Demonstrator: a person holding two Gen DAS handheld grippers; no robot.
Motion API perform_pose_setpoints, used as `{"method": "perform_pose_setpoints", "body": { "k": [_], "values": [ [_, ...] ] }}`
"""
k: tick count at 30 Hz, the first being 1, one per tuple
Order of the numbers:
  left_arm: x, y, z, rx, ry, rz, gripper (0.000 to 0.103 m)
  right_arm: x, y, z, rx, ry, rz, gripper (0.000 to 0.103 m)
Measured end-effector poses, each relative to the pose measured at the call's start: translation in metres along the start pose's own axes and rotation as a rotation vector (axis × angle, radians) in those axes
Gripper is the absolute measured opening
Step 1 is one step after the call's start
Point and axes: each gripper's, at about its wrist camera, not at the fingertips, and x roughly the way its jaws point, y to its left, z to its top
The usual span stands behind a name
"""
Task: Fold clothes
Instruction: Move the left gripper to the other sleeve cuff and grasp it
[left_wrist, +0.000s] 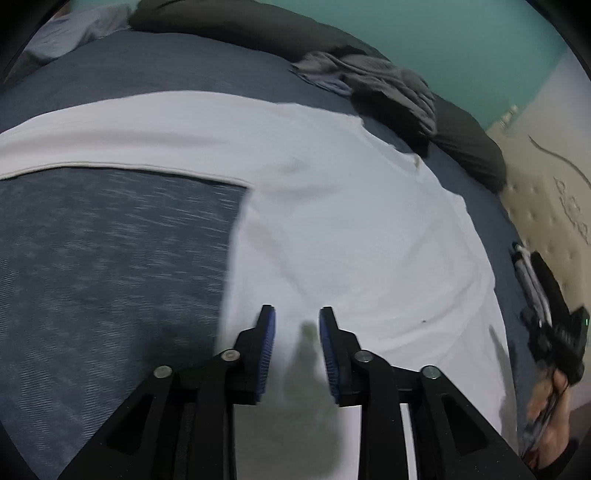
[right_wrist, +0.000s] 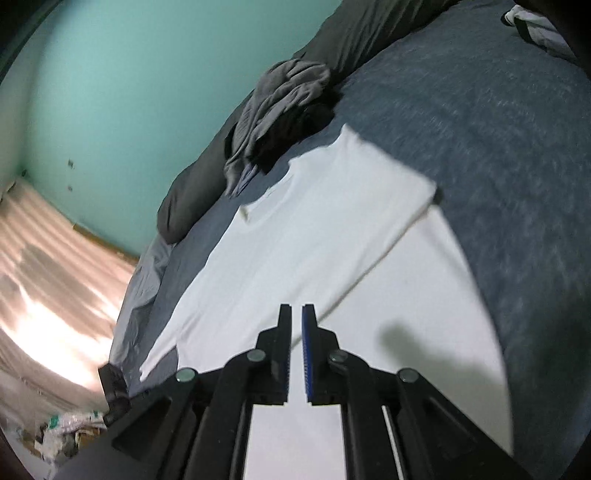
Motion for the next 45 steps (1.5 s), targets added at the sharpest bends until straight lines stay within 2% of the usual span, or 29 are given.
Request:
{"method": "perform_pose_setpoints", "body": {
  "k": [2,6,11,17,20,28,35,42,45],
  "values": [
    [-0.011,0.017,0.001,-0.049,-0.014,0.009,0.034,-0.001,0.001,-0.012,0.019,0.006,0.016,0.009],
    [-0.033,0.055,0.01,-0.138,-0.014,0.043,0.035,-0.001,0.004,-0.026,0.036,0.015,0.033,0.029],
    [-0.062,0.11,0.028,-0.217,-0.035,0.103,0.038,0.004,0.008,-0.029,0.019,0.022,0.032,0.03],
    [-0.085,0.178,0.05,-0.309,-0.077,0.227,0.042,0.009,0.011,-0.032,-0.005,0.022,0.026,0.031],
    [-0.093,0.221,0.06,-0.4,-0.096,0.241,0.042,0.012,0.012,-0.033,-0.017,0.022,0.023,0.032],
    [-0.106,0.299,0.079,-0.508,-0.153,0.313,0.042,0.014,0.025,-0.035,-0.058,0.016,0.025,0.035],
    [-0.107,0.336,0.082,-0.575,-0.198,0.305,0.042,0.017,0.03,-0.039,-0.081,0.015,0.014,0.036],
    [-0.108,0.366,0.078,-0.686,-0.29,0.273,0.043,0.021,0.031,-0.04,-0.096,0.022,0.006,0.036],
    [-0.111,0.368,0.074,-0.72,-0.32,0.282,0.042,0.022,0.032,-0.041,-0.1,0.027,0.008,0.036]
  ]
}}
